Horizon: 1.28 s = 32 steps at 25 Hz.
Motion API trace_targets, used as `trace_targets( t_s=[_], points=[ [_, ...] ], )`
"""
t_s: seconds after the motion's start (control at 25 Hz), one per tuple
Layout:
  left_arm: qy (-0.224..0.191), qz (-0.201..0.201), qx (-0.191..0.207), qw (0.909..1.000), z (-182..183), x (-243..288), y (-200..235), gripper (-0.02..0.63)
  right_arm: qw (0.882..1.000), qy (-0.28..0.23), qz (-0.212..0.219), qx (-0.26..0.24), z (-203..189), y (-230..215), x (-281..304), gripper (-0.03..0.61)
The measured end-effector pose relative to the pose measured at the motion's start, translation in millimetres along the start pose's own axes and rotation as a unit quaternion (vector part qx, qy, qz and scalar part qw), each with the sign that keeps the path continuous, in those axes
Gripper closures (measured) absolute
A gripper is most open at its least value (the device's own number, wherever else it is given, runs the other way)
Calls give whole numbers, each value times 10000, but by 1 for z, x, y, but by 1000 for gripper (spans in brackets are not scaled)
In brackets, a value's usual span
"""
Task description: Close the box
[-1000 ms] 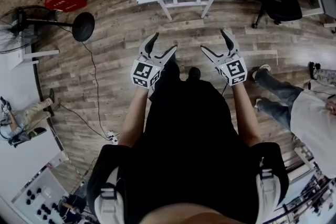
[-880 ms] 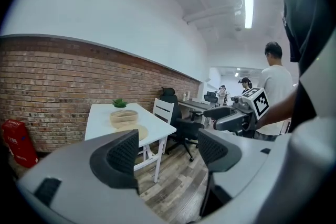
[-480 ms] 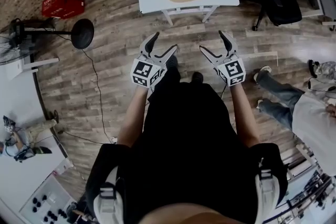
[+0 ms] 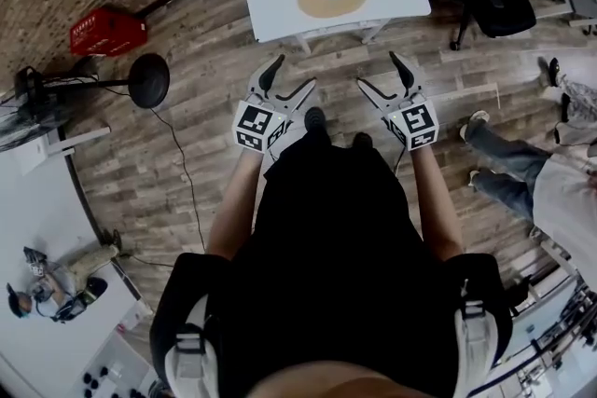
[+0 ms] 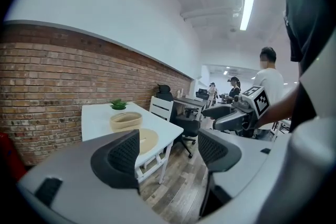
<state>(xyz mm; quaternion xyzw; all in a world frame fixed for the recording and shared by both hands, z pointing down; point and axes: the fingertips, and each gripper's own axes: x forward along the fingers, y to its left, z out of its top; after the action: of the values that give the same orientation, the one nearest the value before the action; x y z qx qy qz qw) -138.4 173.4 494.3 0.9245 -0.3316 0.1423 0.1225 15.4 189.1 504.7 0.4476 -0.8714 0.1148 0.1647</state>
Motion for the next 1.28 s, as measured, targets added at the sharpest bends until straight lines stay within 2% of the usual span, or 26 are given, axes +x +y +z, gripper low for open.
trace_targets(
  t_s=[0.44,0.64,0.96,1.28],
  points=[
    [110,-419,134,9990,-9,-2,38,264,9995,21,-312,107,3,17,36,190],
    [163,-431,118,9989,-12,-6,48,264,9992,96,-310,219,5,27,40,192],
    [313,-411,118,9986,-11,6,58,264,9989,254,-282,262,1,1,55,193],
    [393,-325,-3,9987,1,50,82,264,9994,256,-106,199,11,-45,87,195]
  ],
)
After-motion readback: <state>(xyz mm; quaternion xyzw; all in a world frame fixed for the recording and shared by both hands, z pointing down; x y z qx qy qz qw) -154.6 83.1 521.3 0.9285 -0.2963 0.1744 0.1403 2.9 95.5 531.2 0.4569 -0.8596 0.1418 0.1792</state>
